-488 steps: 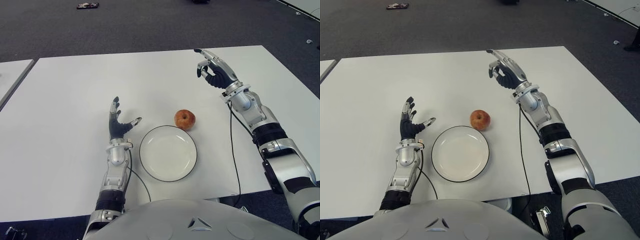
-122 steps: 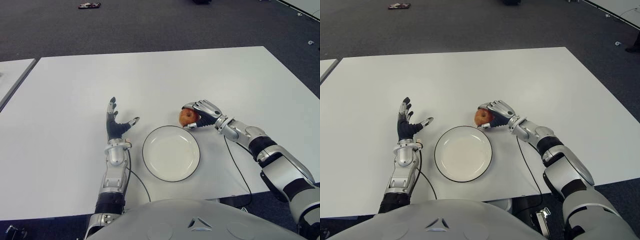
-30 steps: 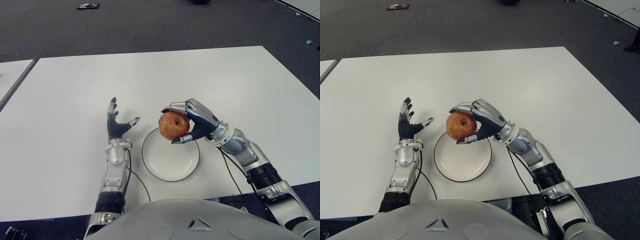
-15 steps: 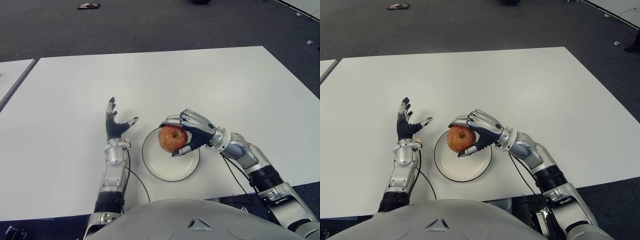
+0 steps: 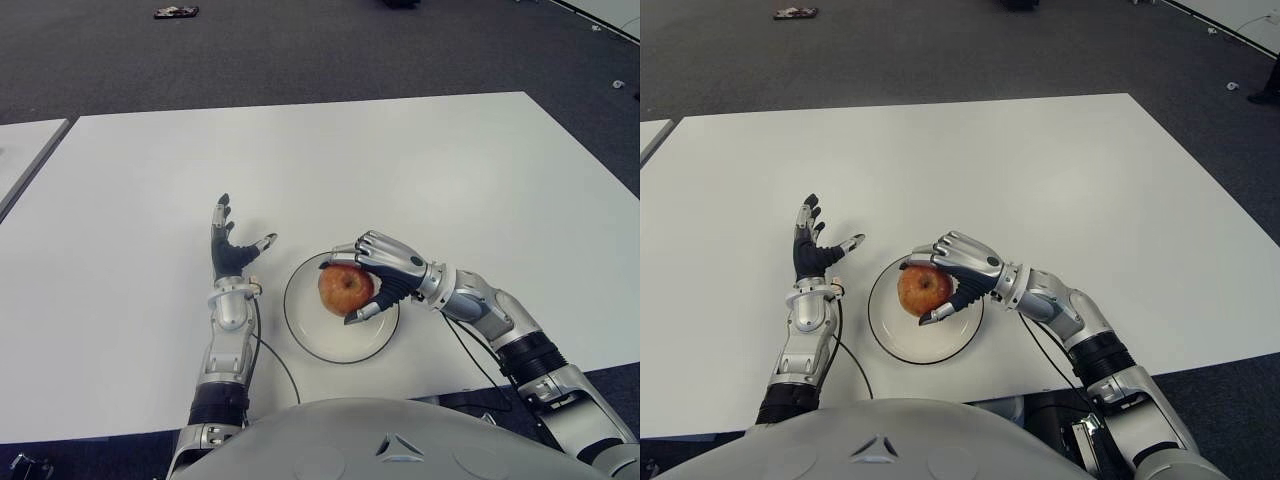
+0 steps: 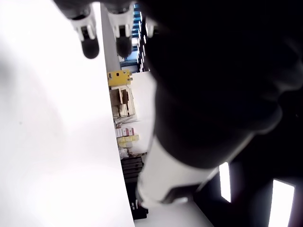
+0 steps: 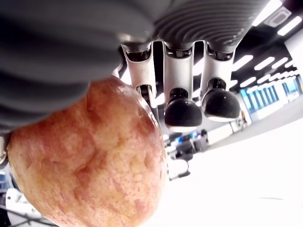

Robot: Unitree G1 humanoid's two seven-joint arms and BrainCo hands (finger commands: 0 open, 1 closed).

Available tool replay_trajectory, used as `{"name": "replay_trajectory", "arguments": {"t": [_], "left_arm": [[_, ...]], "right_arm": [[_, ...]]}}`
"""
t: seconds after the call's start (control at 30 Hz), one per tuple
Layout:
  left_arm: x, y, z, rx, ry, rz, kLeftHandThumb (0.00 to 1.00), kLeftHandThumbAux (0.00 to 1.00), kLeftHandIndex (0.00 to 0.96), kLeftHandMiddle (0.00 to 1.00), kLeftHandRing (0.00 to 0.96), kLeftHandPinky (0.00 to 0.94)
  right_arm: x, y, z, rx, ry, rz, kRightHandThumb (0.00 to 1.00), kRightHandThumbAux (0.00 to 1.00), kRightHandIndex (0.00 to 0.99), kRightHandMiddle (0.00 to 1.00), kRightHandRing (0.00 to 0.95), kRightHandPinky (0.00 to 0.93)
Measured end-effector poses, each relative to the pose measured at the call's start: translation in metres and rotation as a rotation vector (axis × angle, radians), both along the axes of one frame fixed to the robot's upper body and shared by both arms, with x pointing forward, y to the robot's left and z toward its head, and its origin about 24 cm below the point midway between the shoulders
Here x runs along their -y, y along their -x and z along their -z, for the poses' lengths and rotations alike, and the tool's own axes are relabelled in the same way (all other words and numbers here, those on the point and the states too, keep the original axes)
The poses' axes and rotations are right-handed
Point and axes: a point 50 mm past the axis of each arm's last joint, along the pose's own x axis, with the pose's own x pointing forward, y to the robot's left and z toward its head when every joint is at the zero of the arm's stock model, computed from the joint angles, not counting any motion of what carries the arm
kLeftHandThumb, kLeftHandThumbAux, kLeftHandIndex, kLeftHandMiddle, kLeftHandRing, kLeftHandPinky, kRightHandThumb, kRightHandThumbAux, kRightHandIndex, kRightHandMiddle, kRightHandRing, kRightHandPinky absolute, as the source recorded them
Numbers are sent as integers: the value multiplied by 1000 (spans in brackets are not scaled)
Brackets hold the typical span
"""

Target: Put the apples into the plate.

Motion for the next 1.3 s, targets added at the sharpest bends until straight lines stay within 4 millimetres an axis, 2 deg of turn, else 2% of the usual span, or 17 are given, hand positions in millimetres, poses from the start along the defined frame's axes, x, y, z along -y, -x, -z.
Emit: {"name": "replay_trajectory", "arguments": {"t": [0.47,0.6,0.8,0.83,0.87,0.93,1.07,1.13,1.3], "left_arm": [[0,-1,-1,4,-1,-1,8,576,0,0,0,8],[-1,-1,-1,4,-1,-2,12,579,0,0,0,4],[-1,-1,-1,4,0,-2,12,586,0,0,0,3],[0,-1,-1,4,0,-2,11,585,0,0,0,3],[0,-1,-1,4,0,-3,11,585,0,0,0,3],[0,-1,-1,4,0,-3,7,582,0,0,0,2],[-1,-1,-1,3,1,-5,3,582,0,0,0,0],[-1,-1,-1,2,1,-6,2,584,0,0,0,0],[-1,-1,0,1,0,-7,3,589,0,0,0,0]], "right_arm": [[-2,2,13,1,60,-1,739,712,440,788,794,768],[-1,2,16,21,61,20,717,713,436,747,735,694],[-1,0,18,87,69,45,687,716,426,626,630,579],[0,0,18,96,72,48,546,647,391,512,507,474],[0,0,18,105,76,51,494,623,379,471,463,437],[1,-1,17,127,100,52,351,544,275,316,295,274],[3,-3,16,168,161,62,266,480,157,202,172,135],[5,-4,15,179,180,70,234,432,73,114,85,55],[7,-4,16,209,205,75,215,336,12,20,14,9]]}}
